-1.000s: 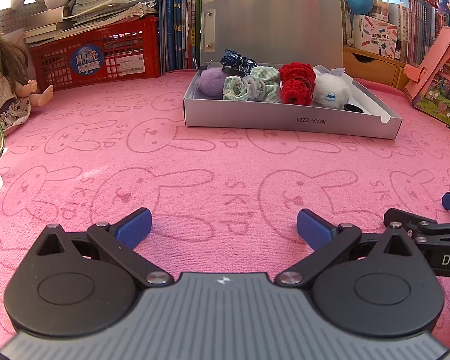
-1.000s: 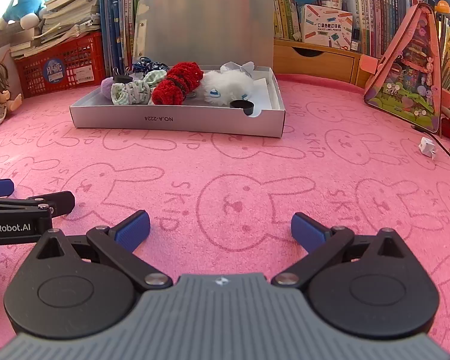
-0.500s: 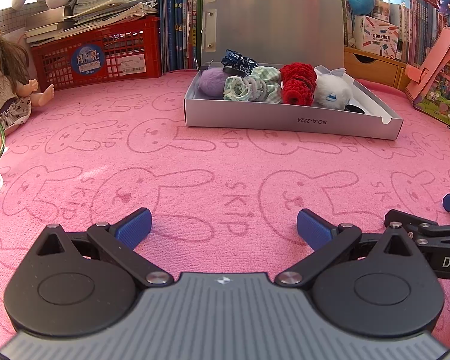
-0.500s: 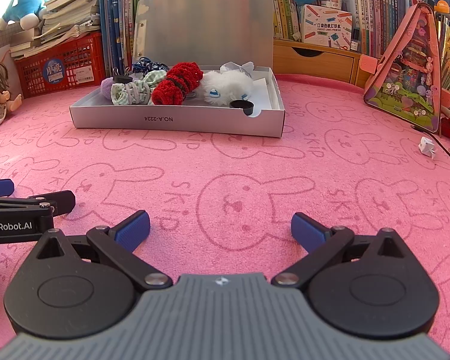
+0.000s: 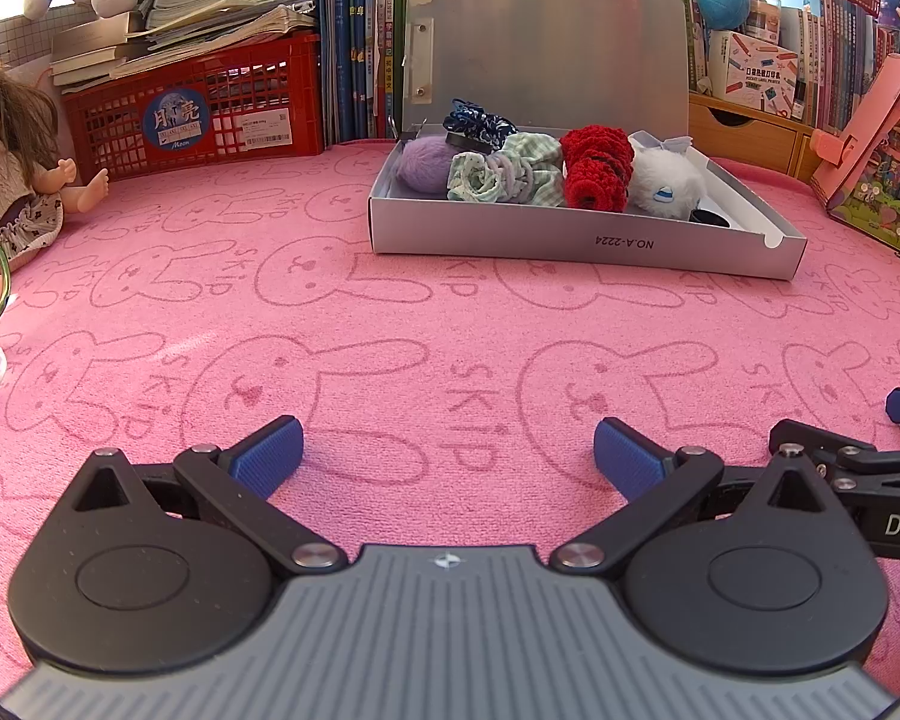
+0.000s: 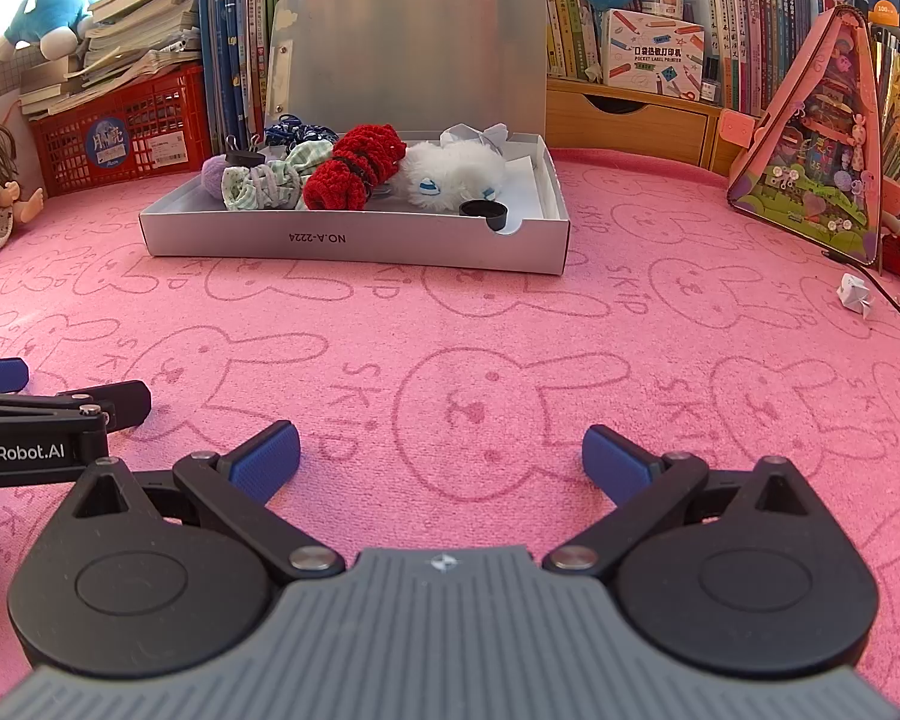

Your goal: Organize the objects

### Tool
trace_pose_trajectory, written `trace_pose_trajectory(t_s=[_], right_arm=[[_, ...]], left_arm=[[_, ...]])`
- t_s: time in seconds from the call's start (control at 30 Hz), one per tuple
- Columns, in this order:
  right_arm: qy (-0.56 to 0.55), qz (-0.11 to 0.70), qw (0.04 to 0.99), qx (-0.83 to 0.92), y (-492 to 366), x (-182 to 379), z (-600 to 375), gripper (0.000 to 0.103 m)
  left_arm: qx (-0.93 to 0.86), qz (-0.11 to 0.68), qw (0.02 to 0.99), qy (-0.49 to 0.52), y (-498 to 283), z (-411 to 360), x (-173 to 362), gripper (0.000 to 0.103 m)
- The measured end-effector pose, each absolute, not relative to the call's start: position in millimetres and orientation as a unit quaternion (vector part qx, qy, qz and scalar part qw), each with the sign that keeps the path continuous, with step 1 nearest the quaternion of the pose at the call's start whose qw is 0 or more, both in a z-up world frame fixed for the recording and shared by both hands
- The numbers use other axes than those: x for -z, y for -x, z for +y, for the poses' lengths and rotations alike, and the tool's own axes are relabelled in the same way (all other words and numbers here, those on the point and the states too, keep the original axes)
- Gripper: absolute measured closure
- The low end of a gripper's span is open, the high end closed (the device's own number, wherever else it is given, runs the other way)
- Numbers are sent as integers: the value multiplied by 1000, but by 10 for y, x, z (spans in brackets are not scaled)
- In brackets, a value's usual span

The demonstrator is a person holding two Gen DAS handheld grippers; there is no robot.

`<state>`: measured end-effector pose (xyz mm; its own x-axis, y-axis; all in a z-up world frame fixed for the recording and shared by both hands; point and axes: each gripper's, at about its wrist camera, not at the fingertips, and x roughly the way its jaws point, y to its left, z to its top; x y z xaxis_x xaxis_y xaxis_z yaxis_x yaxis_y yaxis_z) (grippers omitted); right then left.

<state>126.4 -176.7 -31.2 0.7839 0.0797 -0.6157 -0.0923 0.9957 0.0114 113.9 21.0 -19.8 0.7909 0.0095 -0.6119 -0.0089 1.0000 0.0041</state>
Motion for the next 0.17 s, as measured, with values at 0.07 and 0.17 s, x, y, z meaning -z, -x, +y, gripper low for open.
trace_pose_trajectory(t_s=[0.07,0.17], right_arm=[[10,326,944,-46,-1263,312,-1767,0],[10,325,944,-46,-1263,312,-1767,0]], left_arm=[[-5,323,946,0,-1139,211,198,0],[-5,323,946,-1,-1139,211,198,0]])
